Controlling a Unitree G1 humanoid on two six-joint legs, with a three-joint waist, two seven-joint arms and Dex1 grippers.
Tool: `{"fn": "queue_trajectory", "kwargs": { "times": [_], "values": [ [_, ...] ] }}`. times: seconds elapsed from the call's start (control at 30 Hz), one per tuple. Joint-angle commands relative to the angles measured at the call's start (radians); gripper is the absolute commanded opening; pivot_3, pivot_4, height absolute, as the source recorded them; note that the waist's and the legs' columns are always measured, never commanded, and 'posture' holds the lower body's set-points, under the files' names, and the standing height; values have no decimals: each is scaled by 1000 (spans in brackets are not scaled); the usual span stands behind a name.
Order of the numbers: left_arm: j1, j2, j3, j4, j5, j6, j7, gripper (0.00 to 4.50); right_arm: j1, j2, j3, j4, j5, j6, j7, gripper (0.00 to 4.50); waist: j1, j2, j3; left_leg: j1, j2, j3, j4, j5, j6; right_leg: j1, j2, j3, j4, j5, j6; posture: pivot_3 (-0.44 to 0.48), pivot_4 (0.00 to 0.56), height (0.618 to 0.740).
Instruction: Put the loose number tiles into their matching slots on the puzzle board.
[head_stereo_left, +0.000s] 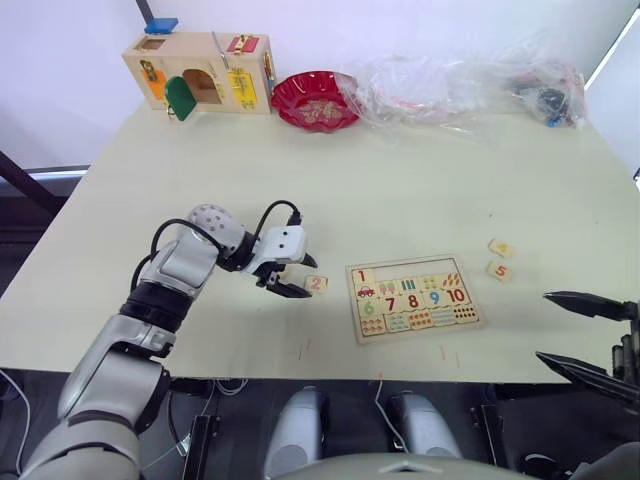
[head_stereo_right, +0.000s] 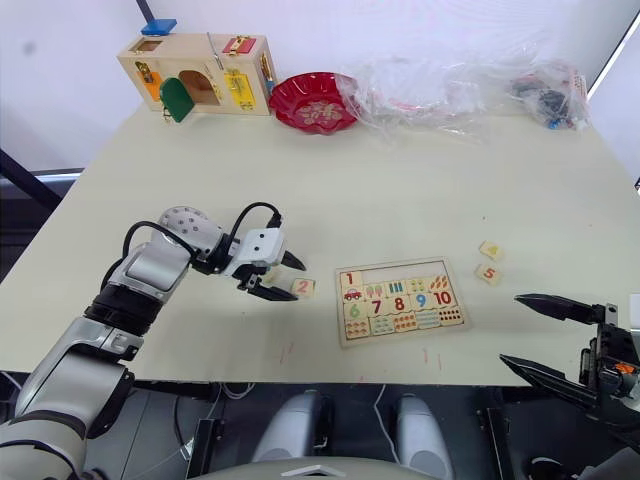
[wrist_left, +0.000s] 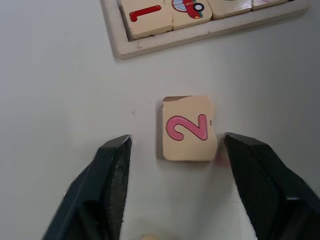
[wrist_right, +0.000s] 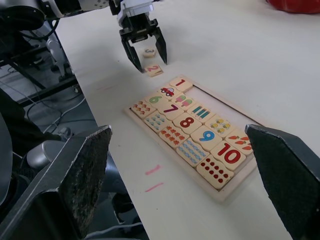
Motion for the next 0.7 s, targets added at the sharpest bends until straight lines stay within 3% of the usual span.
{"fn": "queue_trajectory", "kwargs": {
  "times": [0.03,0.7],
  "values": [
    [-6,1,13,10,3,-25,5,2417,-2,4,-12,-25,9,-12,-7,4500,0,0,0,0,0,0,0,0,0,0,0,0,0,0,0,0,150,740],
    [14,-17,10,31,-1,-23,16,2417,-4,-1,-4,-41,8,-7,-26,4500,1,0,0,0,0,0,0,0,0,1,0,0,0,0,0,0,150,740]
  ]
}}
